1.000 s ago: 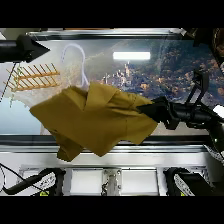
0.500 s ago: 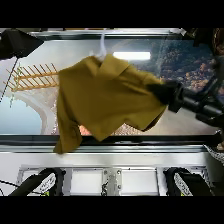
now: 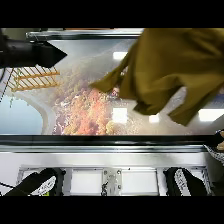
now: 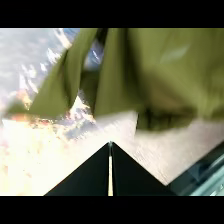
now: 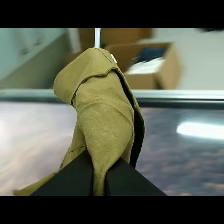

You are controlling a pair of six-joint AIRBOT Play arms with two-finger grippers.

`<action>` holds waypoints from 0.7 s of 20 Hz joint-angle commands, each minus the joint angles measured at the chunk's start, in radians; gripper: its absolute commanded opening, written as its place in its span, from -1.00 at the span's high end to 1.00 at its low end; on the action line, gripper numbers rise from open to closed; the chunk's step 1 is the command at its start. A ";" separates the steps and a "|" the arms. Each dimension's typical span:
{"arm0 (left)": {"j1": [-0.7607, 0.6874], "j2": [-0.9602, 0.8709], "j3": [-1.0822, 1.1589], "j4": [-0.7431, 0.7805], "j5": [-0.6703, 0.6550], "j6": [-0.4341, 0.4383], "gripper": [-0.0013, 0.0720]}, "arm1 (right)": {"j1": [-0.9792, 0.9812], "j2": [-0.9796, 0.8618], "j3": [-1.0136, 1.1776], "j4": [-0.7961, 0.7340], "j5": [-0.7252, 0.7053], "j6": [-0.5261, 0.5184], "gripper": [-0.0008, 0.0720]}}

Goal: Fold the clothes and pants, and hang the long-sleeved shirts on hangers.

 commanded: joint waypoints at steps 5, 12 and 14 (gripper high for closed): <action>-0.126 -0.100 0.000 0.021 0.060 0.000 0.93 | -0.213 -0.007 0.205 -0.608 -0.282 0.427 0.96; -0.126 -0.157 0.000 0.019 0.076 0.004 0.93 | -0.230 -0.147 0.474 -1.238 -0.323 0.818 0.96; -0.126 -0.159 0.000 0.021 0.078 0.004 0.93 | -0.235 -0.192 0.550 -1.274 -0.322 0.820 0.95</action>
